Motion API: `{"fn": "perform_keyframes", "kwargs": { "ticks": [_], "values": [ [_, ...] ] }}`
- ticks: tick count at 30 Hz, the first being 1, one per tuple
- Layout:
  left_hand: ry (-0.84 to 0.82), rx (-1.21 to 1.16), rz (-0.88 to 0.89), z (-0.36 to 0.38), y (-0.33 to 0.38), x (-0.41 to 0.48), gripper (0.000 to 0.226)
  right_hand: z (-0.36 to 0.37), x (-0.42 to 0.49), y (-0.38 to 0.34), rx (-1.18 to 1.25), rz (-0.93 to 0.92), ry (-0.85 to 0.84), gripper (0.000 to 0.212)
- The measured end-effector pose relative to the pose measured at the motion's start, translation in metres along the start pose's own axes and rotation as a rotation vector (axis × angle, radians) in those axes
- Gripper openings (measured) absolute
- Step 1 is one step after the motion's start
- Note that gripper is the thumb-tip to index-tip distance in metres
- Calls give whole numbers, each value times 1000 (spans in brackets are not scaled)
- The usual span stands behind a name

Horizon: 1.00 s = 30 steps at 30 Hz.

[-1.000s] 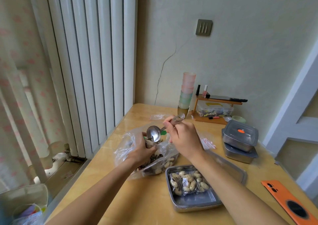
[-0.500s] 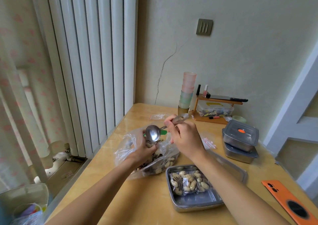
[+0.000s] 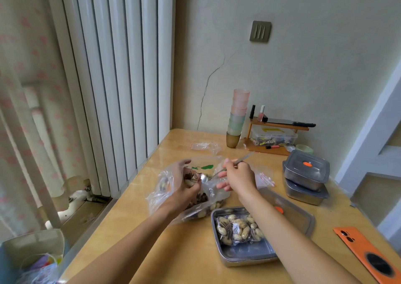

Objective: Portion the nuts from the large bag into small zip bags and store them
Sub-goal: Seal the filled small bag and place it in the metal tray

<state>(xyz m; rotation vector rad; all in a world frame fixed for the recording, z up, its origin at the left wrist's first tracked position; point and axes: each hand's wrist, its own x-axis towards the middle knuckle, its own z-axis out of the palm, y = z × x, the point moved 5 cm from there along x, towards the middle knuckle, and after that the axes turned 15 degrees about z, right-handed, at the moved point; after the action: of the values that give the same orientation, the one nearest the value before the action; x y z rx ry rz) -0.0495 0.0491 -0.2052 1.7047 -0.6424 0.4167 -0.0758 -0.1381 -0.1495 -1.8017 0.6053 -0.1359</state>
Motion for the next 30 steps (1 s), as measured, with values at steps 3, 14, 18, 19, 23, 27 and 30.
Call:
{"fn": "perform_keyframes", "kwargs": {
  "ticks": [3,14,18,19,23,27,30],
  "values": [
    [-43,-28,-79,7,-4,-1,53,6,12,12,23,92,-73,32],
    [-27,-80,12,0,-4,2,57,-1,25,17,111,62,-58,28],
    [-53,-82,-104,11,-12,-2,55,-3,28,20,80,66,-69,26],
    [-25,-73,-93,9,-14,-1,55,-3,29,20,73,64,-70,26],
    [27,-57,-21,4,-9,4,46,-4,30,20,69,59,-79,26],
    [-50,-24,13,8,-7,8,44,-4,31,23,84,82,-84,27],
    [-196,96,-70,15,-13,7,26,-7,36,32,111,181,-65,28]
  ]
}}
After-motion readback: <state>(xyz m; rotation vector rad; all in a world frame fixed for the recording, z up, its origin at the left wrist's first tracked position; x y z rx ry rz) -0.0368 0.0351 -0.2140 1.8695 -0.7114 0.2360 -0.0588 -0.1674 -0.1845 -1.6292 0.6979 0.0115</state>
